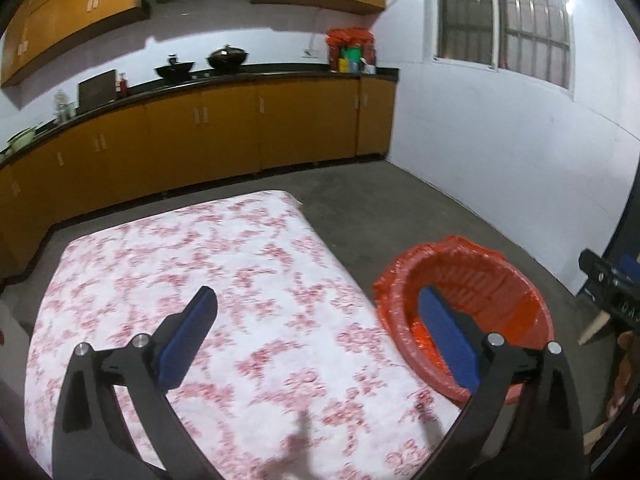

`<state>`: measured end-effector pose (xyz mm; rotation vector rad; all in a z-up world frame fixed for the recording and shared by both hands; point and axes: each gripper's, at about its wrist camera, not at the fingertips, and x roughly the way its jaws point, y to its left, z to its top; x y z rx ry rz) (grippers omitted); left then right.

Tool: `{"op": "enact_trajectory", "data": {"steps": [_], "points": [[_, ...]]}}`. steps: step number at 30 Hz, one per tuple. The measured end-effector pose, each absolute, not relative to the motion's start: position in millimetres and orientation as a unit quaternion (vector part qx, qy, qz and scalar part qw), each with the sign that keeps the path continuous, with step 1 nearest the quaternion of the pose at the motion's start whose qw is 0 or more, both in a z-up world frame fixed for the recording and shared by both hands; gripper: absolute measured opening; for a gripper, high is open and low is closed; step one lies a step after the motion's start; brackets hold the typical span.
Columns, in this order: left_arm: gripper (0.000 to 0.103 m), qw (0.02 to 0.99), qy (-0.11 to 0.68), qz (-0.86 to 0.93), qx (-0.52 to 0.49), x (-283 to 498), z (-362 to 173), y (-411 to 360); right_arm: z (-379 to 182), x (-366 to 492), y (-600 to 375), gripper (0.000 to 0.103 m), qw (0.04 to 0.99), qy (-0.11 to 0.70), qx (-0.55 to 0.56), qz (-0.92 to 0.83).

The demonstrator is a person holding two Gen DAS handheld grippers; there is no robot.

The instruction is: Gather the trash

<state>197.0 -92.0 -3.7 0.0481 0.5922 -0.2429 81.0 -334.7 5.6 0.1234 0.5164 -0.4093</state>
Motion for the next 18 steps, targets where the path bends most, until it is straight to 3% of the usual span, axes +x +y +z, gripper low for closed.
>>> {"op": "enact_trajectory", "data": {"steps": [18], "points": [[0.099,0.971,0.236,-0.029,0.006,118.7,18.1,-15.0,17.1,43.4,-283.3,0.101,0.954,0.233,0.044,-0.182]]}}
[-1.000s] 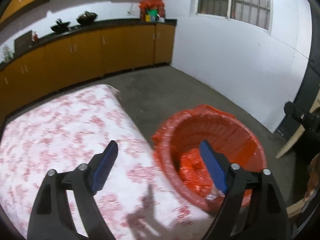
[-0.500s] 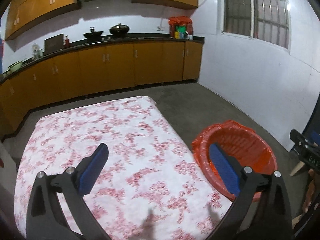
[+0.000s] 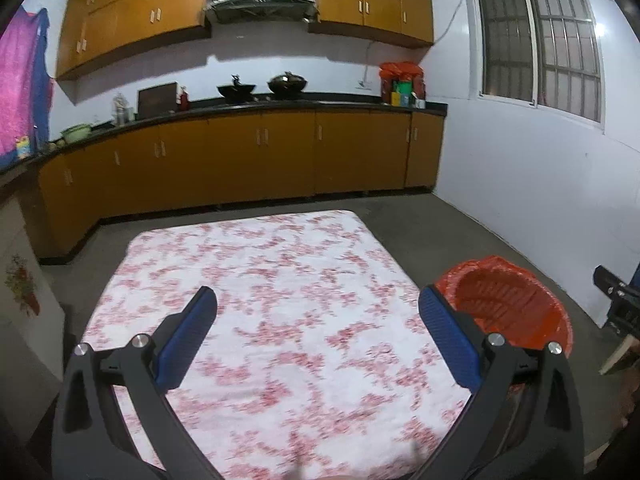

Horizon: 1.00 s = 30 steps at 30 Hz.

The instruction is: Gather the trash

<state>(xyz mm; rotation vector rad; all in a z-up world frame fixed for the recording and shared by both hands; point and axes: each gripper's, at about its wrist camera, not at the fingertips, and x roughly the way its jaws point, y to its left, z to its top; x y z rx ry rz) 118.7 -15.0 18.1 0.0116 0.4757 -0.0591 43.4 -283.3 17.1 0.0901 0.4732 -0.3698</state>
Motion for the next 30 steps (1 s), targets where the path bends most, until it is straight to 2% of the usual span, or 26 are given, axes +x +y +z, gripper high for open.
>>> {"op": "enact_trajectory", "data": {"steps": [13,30], "points": [[0.099,0.976,0.217,0.0,-0.012,53.8,17.5,17.1,14.4,-3.9,-262.3,0.101,0.963,0.214,0.065,-0.149],[0.099,0.981,0.193,0.016,0.019,-10.6,11.7,13.3,2.8,-46.1,-215.5,0.101,0.972,0.203,0.012,-0.115]]}}
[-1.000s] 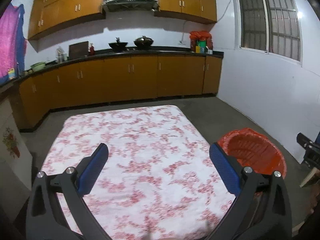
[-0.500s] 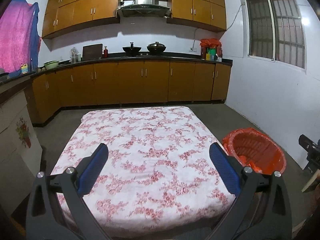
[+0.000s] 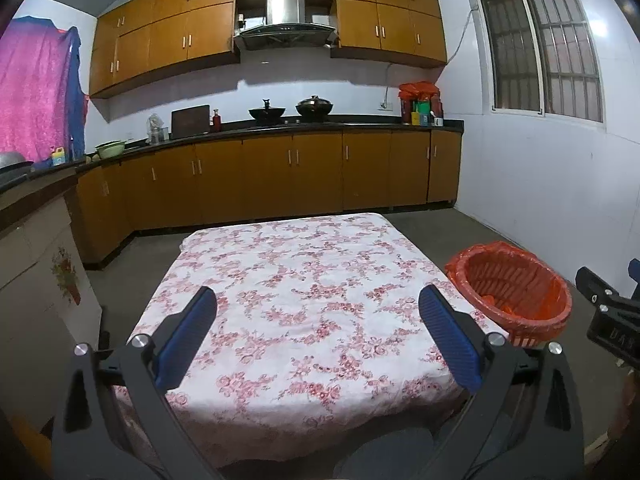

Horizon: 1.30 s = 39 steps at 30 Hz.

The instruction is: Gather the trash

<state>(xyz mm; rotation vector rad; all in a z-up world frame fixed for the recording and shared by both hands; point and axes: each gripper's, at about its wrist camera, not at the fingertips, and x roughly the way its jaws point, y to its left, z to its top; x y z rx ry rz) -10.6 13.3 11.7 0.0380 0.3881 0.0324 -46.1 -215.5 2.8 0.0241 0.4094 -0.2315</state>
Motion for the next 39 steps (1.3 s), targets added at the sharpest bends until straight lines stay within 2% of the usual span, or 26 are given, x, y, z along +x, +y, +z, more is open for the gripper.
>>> {"op": "enact_trajectory", "data": {"steps": [39], "points": [[0.099,0.981,0.194,0.025,0.02,-40.3,4.2,12.7,-7.1,-73.9,-209.4,0.101,0.971,0.201,0.016,-0.129]]}}
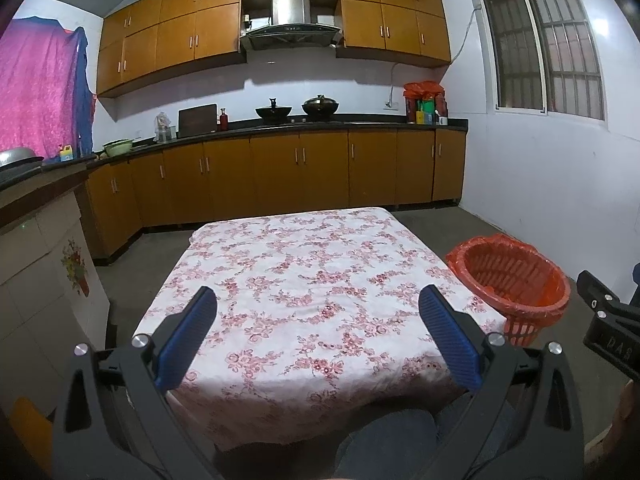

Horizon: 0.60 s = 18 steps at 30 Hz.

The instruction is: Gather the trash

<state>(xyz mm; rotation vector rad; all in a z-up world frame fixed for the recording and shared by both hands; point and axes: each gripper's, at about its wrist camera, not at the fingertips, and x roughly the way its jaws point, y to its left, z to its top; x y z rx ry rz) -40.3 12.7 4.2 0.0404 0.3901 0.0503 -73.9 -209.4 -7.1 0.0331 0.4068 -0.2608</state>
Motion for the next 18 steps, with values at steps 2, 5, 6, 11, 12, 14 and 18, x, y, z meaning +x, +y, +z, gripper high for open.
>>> {"op": "enact_trajectory", "data": {"steps": [2,5,6,11,12,14,18], "points": [[0.099,0.981,0.193,0.024,0.021,-40.4,3.8,12.3,-6.7,-74.2,-210.1,0.101,0.971,0.201,0.016,-0.129],[0.099,0.981,0.194,0.024,0.021,-40.7,3.2,11.4,-6.8,-74.8,-210.9,0.101,0.971,0.2,0.017,-0.129],[0.099,0.98,0.194,0.024,0.021,-40.6,2.9,11.1,-6.8,-74.7,-211.0,0.101,0.971,0.2,0.017,-0.129],[0.099,0.98,0.195,0.022,0.021,-40.1,2.2,10.1,-6.6,-74.9,-211.8,0.101,0.971,0.201,0.018,-0.129],[0.099,0.98,0.195,0.022,0.021,-40.1,2.2,10.1,-6.6,-74.9,-211.7,0.101,0.971,0.201,0.018,-0.129],[0.099,0.981,0.194,0.021,0.021,-39.9,3.1,9.6,-7.0,-74.9,-211.9,0.101,0.971,0.202,0.018,-0.129],[0.099,0.981,0.194,0.021,0.021,-39.9,2.8,10.0,-7.0,-75.0,-212.1,0.101,0.971,0.202,0.018,-0.129]]}}
